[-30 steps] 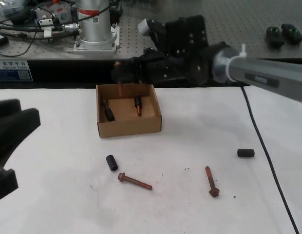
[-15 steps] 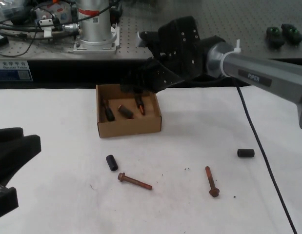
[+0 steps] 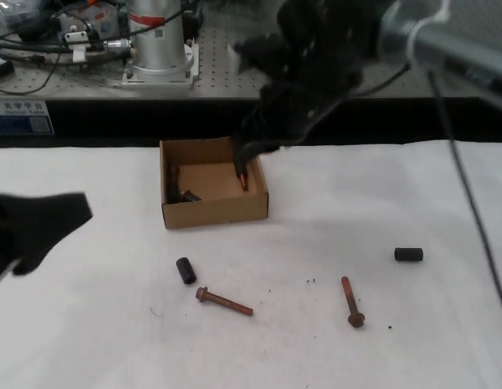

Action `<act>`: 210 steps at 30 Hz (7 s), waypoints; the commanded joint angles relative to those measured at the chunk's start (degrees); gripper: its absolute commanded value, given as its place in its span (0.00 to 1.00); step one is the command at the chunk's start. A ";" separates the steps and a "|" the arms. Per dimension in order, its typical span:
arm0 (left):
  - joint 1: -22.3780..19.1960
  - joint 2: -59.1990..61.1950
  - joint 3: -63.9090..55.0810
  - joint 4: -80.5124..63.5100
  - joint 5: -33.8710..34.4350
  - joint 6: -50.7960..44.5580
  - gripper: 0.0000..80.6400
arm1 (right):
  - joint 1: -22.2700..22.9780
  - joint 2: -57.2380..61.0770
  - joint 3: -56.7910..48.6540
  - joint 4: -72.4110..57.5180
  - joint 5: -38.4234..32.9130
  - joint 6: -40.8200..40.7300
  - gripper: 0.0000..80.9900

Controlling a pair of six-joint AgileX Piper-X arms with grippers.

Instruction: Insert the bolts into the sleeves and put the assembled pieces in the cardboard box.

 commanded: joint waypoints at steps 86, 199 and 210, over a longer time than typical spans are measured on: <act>-18.93 64.53 -45.88 34.38 -21.94 -63.13 0.21 | -0.21 -73.16 61.23 -4.75 20.53 21.68 0.33; -3.00 -14.95 -11.10 11.41 -13.76 2.72 0.01 | 15.20 2.82 8.33 1.57 9.61 16.25 0.37; -3.00 -20.31 -11.10 18.20 -13.63 1.93 0.01 | 16.83 6.29 4.32 1.84 16.64 18.45 0.38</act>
